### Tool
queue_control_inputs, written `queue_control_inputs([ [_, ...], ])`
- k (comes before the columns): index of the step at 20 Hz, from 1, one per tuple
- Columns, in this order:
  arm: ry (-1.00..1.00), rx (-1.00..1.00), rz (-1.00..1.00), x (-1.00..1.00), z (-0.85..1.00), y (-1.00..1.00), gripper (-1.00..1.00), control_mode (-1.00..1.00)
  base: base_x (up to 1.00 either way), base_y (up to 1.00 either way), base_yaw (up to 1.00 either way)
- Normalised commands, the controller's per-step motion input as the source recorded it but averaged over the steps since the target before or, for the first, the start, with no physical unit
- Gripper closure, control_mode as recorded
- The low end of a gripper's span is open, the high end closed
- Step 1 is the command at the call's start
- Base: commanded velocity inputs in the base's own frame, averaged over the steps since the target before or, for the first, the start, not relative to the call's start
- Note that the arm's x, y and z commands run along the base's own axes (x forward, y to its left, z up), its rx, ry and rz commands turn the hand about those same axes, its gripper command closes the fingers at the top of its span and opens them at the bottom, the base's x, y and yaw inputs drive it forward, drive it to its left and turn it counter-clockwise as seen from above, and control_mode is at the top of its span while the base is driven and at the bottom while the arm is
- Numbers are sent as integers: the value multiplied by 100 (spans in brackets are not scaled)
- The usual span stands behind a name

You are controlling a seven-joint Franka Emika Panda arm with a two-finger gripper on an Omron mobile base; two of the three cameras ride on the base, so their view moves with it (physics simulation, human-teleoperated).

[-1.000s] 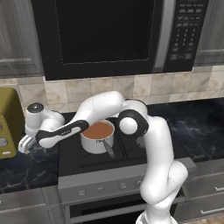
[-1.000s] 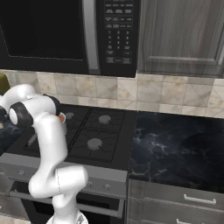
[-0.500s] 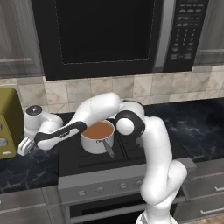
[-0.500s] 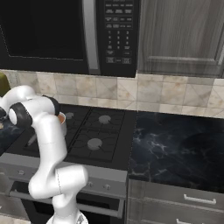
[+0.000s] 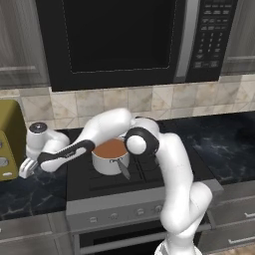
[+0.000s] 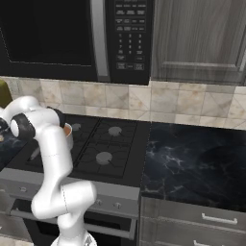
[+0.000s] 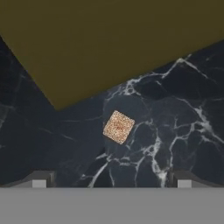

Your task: Pick up the sugar cube(s) and place them in the saucepan with hot chocolate.

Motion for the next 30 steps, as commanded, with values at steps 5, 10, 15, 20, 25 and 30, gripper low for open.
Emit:
queue_control_inputs([
  [5, 2, 0, 0, 11, -5, 15, -100, -100, 0, 0, 0],
  [10, 0, 0, 0, 5, 0, 8, -100, -100, 0, 0, 0],
  [15, 0, 0, 0, 4, -6, 0, -100, -100, 0, 0, 0],
  [20, 2, 0, 0, 6, -21, 0, -100, -100, 0, 0, 0],
  [25, 2, 0, 0, 10, -21, 0, -100, -100, 0, 0, 0],
  [30, 3, 0, 0, 16, 0, 3, -100, -100, 0, 0, 0],
])
